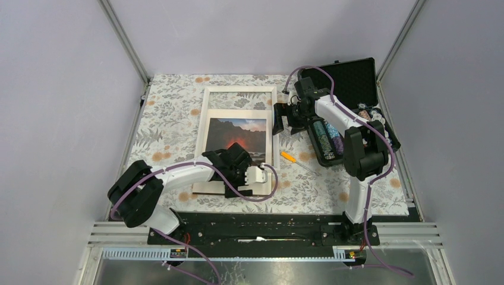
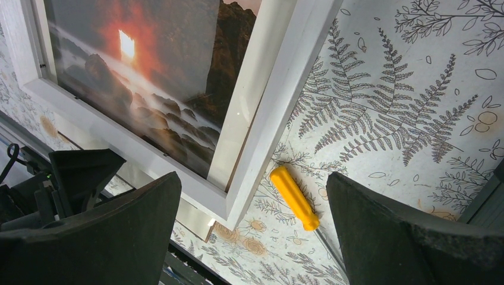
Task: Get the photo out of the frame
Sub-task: Pick up the photo from the photo frame.
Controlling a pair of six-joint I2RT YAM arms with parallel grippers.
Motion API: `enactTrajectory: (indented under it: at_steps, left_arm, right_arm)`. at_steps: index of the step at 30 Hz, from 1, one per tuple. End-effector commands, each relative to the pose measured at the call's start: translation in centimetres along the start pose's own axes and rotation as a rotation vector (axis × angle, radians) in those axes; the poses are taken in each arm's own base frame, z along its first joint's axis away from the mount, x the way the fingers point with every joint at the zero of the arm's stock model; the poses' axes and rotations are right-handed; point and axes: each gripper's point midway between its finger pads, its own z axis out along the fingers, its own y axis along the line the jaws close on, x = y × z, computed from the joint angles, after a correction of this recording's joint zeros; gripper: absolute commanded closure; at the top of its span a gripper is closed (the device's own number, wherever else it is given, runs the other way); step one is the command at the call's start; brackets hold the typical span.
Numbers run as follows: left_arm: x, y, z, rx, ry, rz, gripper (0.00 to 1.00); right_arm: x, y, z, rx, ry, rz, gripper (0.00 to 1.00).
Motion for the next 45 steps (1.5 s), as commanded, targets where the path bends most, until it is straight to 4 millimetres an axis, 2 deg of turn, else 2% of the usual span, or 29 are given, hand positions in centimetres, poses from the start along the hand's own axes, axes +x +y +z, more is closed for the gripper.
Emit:
enactTrajectory:
  at_steps: [1,8,14,24,28,30,34,39,42,45]
  left_arm:
    - [-2.1,3.8,-1.1,-0.105,-0.062,0.017,0.01]
    - [-1.3,5.0,-0.4,-0.134,-0.036,0.013,0.01]
    - [-0.9,5.3,0.1,-0.150,-0.032,0.040,0.01]
    - [0.0,9.5,0.1,-0.251,-0.017,-0.014,0.01]
    - [-0.5,10.4,-0.2,-0.261,-0.035,-0.023,0.01]
    - [-0.9,9.9,-0.7,-0.241,-0.056,-0.018,0.01]
    - [-2.3,8.2,-3.0,-0.208,-0.136,-0.016,0.01]
    - [-3.4,3.8,-5.2,-0.136,-0.195,-0.029,0.01]
    - [-3.5,0.7,-5.6,-0.116,-0.201,-0.012,0.01]
    - [-3.6,-1.7,-5.3,-0.120,-0.194,0.006,0.01]
  right_arm:
    - [-0.7,0.8,-1.6,-0.024,-0.033,-0.005,0.00]
    - [-1.0,0.9,-1.4,-0.025,-0.035,-0.004,0.00]
    - [-0.9,0.7,-1.5,-0.021,-0.035,-0.008,0.00]
    - [-1.0,1.1,-2.0,-0.038,-0.044,-0.063,0.00]
    - [-0.8,1.2,-2.1,-0.045,-0.045,-0.082,0.00]
    - [-0.5,1.4,-2.3,-0.059,-0.042,-0.095,0.00]
    - [0.2,2.2,-3.0,-0.102,-0.052,-0.141,0.00]
    - [2.1,4.4,-4.0,-0.245,-0.079,-0.225,0.00]
    - [4.0,5.9,-4.1,-0.337,-0.051,-0.243,0.01]
    - [6.0,7.6,-3.9,-0.405,-0.006,-0.251,0.06]
